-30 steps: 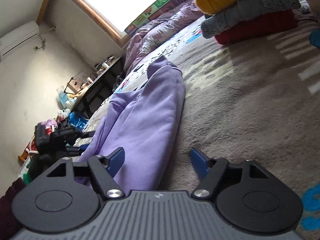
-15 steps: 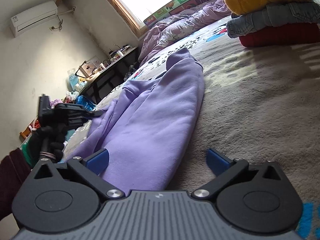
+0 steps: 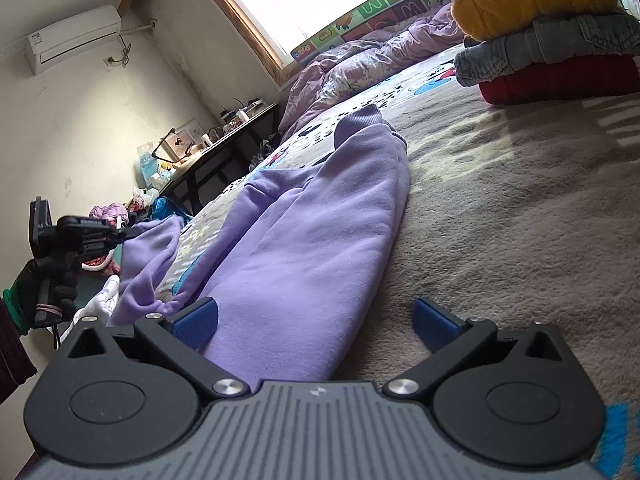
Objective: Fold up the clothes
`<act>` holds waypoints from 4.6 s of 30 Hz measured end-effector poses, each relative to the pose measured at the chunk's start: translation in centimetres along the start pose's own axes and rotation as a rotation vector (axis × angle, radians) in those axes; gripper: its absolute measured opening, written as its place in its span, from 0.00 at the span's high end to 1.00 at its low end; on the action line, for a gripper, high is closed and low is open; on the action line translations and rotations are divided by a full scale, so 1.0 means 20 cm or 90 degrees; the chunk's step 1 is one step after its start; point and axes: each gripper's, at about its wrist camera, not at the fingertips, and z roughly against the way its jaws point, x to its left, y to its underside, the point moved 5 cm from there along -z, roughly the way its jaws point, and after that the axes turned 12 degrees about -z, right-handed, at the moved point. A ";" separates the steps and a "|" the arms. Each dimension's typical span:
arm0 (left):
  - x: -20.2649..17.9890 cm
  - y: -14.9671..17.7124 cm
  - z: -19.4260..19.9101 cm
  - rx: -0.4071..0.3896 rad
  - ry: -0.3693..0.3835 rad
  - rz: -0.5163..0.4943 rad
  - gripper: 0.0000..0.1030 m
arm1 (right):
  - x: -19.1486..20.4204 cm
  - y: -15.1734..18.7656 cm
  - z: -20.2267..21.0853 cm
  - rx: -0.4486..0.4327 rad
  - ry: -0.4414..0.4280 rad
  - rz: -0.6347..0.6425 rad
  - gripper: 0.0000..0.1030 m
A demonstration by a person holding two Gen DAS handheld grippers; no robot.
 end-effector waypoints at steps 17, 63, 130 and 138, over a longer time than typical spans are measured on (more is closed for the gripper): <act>0.34 0.21 0.10 0.020 -0.114 -0.007 0.97 | -0.01 0.00 0.00 -0.010 -0.014 -0.008 0.00; 0.80 0.63 -0.03 0.217 -0.698 -0.705 0.65 | -0.08 -0.04 0.05 -0.034 -0.078 -0.070 0.03; -0.06 1.01 0.52 0.130 -0.016 0.046 0.00 | 0.08 -0.78 0.18 -0.179 0.189 0.024 0.90; -0.15 1.05 0.56 0.149 -0.029 0.008 0.00 | -0.15 -0.72 0.61 -0.264 0.217 -0.072 0.90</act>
